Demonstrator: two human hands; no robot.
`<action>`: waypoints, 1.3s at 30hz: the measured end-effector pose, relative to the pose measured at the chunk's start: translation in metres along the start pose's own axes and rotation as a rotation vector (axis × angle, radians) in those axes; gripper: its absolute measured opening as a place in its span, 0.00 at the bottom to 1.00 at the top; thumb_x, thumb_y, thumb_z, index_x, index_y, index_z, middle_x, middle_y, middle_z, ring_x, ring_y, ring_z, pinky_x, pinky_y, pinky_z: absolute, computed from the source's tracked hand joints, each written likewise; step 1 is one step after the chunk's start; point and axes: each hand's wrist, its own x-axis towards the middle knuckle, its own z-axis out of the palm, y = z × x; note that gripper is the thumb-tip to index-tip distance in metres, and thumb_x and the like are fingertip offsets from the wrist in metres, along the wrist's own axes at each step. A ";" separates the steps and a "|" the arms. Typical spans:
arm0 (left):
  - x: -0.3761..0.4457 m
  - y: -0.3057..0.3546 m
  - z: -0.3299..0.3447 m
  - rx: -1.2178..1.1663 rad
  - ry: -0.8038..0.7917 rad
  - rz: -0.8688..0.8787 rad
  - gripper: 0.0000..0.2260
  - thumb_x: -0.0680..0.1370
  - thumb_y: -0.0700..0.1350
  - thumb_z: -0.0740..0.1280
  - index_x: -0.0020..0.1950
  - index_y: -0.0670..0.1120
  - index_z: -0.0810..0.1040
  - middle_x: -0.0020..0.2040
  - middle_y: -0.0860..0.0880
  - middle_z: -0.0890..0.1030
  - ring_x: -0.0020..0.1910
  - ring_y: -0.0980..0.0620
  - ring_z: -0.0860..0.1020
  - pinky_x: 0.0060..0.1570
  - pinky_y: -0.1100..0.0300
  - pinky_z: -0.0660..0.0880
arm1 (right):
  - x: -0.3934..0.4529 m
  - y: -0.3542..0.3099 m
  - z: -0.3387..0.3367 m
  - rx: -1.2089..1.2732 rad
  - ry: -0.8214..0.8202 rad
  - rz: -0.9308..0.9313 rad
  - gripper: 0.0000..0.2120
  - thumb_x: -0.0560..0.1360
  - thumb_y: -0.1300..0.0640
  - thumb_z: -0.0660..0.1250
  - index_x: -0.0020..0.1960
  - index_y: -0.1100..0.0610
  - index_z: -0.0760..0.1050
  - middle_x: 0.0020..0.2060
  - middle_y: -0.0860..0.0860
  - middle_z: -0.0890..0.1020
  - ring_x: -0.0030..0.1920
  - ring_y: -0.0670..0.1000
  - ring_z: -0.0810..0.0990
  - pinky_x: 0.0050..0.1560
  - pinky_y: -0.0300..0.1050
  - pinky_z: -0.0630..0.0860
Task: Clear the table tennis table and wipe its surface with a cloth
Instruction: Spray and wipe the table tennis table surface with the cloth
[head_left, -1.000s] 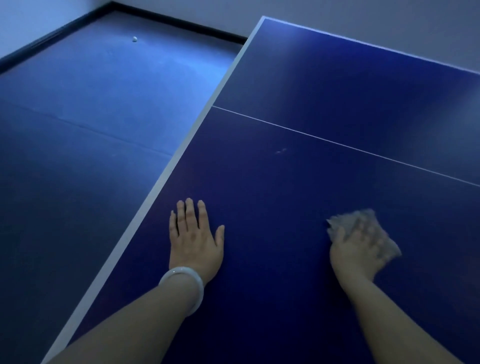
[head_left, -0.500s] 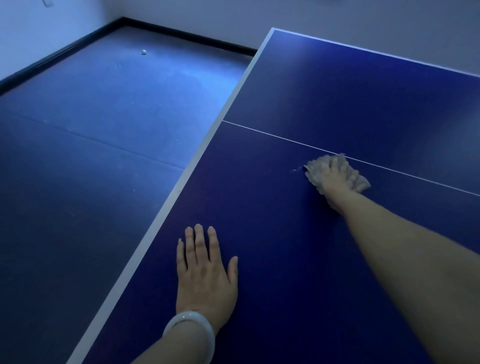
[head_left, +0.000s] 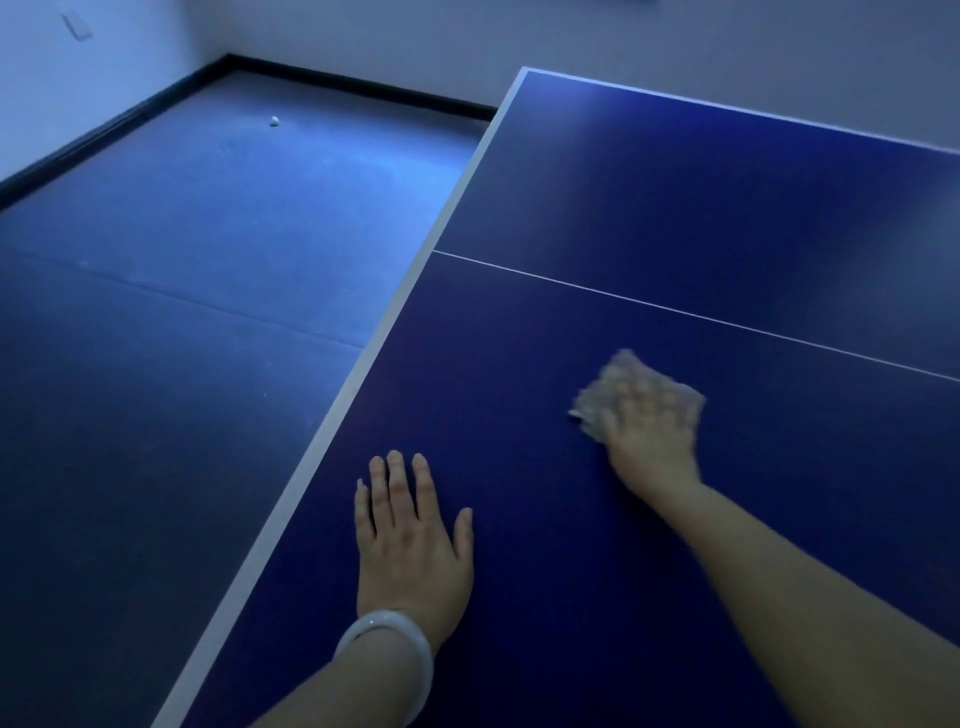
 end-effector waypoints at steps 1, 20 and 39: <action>0.000 0.000 0.000 -0.004 0.003 -0.003 0.36 0.77 0.62 0.37 0.80 0.44 0.50 0.80 0.41 0.51 0.79 0.43 0.44 0.77 0.45 0.41 | -0.008 0.028 -0.005 0.049 0.003 0.185 0.27 0.83 0.45 0.42 0.80 0.47 0.38 0.79 0.49 0.37 0.78 0.59 0.37 0.73 0.69 0.38; -0.001 -0.006 0.001 -0.075 0.000 0.015 0.34 0.80 0.62 0.47 0.80 0.44 0.47 0.80 0.41 0.48 0.78 0.42 0.43 0.77 0.46 0.41 | -0.247 0.033 0.056 -0.003 0.091 0.323 0.27 0.81 0.41 0.37 0.77 0.44 0.34 0.79 0.49 0.39 0.79 0.54 0.39 0.76 0.64 0.38; -0.225 0.002 0.004 -0.079 -0.176 0.364 0.36 0.77 0.65 0.45 0.79 0.48 0.37 0.79 0.45 0.35 0.77 0.45 0.34 0.73 0.46 0.38 | -0.268 0.014 0.066 -0.045 0.071 0.053 0.30 0.80 0.40 0.39 0.79 0.45 0.36 0.78 0.46 0.35 0.77 0.52 0.33 0.75 0.63 0.36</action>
